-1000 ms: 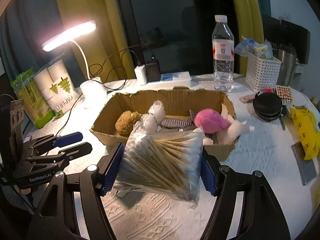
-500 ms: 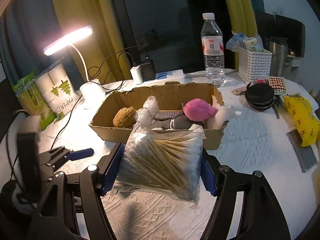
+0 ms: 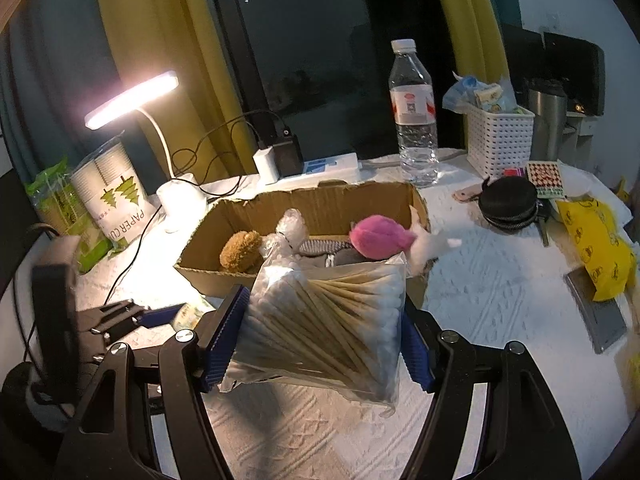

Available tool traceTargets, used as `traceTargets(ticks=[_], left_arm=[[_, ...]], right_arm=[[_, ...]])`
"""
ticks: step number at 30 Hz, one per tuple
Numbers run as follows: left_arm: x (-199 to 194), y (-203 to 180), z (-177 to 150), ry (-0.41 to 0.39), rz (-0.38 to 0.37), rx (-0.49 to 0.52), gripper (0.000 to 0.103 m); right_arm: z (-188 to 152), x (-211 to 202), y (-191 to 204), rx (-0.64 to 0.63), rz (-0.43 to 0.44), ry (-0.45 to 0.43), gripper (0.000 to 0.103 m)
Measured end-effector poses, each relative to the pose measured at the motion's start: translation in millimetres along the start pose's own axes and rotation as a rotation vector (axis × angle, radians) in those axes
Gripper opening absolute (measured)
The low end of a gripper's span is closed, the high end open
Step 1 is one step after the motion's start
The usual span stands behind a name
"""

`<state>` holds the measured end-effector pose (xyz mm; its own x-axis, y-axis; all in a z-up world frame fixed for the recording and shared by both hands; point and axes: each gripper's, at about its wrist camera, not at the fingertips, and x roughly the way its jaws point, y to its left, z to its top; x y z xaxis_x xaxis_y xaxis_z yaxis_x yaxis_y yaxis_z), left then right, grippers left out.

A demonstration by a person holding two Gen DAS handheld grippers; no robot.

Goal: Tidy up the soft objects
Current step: 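Lower the cotton swab bag and tissue pack into the box and release both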

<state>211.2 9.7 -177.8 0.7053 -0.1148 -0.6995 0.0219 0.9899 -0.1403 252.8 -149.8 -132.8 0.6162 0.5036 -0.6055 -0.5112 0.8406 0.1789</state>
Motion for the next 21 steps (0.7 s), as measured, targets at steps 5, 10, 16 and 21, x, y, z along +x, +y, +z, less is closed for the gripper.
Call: traceTargets(ticks=[5,10,16,21], left_arm=[[-30,11,21,-0.119,0.002,-0.037,0.065],[-34,28,41,-0.176,0.023,-0.079,0.066],[-14,41,51,-0.171,0.026,-0.101,0.066],[7,45,53,-0.148,0.021,-0.113,0.066]], right_arm=[[10,3,7,-0.02,0.011,-0.015,0.073],[22,9,11,-0.035,0.021,-0.029,0.073],[34,25,9,-0.039,0.029,-0.026,0.073],[40,45,5,-0.037,0.037,-0.011,0.073]])
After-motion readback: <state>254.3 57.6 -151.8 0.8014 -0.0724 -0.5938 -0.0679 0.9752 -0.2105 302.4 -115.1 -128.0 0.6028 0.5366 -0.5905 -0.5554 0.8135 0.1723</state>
